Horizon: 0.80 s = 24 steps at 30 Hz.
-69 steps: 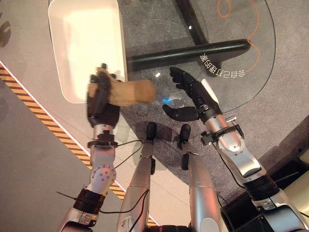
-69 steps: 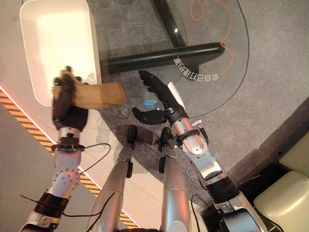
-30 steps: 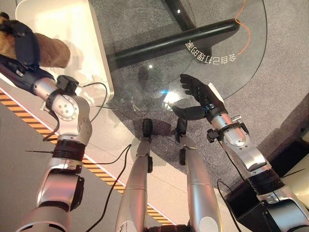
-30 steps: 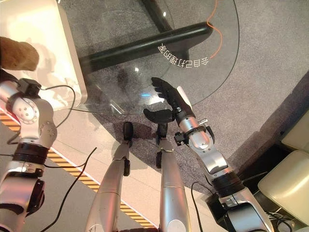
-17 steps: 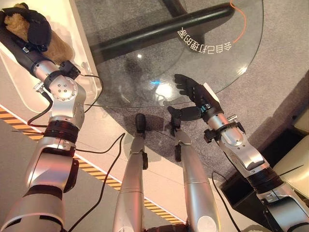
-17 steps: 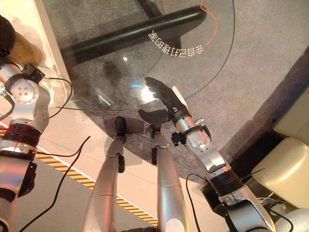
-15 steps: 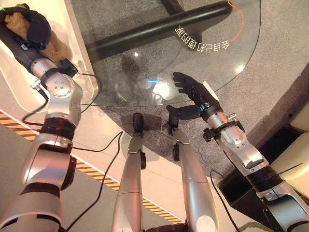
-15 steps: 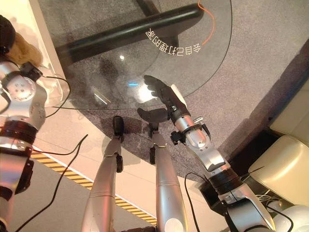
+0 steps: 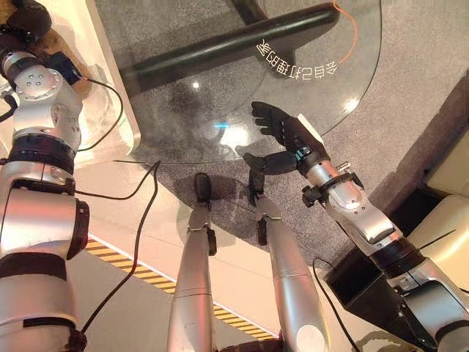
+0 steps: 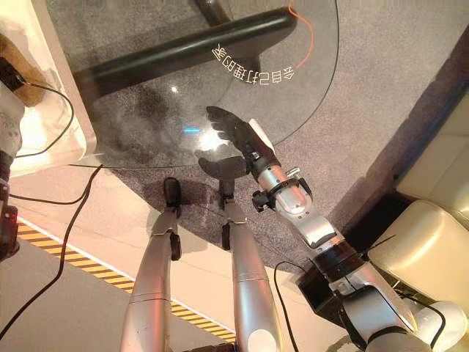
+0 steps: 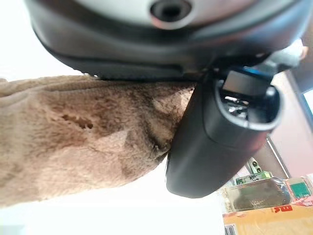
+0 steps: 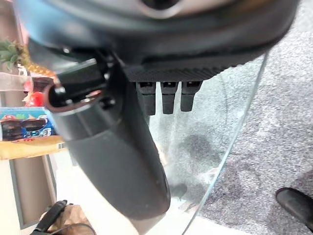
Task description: Wipe the table with a cloth and put it in the basket.
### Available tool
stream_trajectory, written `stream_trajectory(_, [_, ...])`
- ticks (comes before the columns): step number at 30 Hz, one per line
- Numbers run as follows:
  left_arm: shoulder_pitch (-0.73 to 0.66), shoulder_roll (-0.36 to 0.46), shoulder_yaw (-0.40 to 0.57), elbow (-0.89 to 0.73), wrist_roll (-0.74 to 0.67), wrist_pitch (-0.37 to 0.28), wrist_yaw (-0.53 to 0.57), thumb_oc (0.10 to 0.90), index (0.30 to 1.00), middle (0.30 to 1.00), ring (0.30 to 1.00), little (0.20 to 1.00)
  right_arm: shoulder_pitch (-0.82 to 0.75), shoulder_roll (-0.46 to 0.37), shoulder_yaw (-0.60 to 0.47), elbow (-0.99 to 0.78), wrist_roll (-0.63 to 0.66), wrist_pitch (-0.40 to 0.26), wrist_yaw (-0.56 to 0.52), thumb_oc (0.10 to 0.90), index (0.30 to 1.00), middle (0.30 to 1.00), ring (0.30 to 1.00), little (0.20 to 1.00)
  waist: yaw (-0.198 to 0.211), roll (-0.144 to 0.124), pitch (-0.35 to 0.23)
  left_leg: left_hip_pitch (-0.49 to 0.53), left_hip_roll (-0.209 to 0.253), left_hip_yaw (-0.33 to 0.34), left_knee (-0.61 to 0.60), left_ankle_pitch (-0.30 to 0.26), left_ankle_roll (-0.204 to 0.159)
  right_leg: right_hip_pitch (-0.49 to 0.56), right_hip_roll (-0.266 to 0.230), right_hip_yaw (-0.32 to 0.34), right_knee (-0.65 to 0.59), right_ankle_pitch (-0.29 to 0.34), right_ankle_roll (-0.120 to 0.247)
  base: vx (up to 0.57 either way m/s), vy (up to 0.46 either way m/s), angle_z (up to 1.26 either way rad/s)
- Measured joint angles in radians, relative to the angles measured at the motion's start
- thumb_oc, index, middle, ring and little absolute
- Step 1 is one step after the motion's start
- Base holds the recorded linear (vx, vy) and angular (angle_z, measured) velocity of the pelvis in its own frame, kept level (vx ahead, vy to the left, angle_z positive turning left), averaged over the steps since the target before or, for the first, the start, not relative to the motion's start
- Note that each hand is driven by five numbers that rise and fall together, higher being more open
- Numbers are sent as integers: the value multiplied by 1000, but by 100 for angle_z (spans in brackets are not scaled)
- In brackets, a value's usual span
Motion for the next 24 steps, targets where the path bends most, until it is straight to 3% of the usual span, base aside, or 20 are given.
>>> stream_trajectory(9, [8,0,0,13,-34,9,2,800,900,900,900,900,6,0,0,-1,0,2,-8,800,900,900,900,900,-2,-13,-2,2,0,-1,13,-2,3,11,0,-2,-1,5,4,-1,-17,0])
stream_trajectory(20, [115,4,17,-47,-33,4,7,800,900,900,900,900,61,4,-5,-53,-4,13,-9,800,900,900,900,900,5,-30,0,60,0,-8,-3,-5,-2,65,-2,-6,-8,5,3,-1,-33,1])
stream_trajectory(24, [151,6,20,-74,-33,-27,43,800,900,900,900,900,96,5,-5,-63,-5,15,-18,800,900,900,900,900,7,-31,0,91,0,-10,-19,-2,1,101,-2,-16,-28,5,3,-9,-46,5])
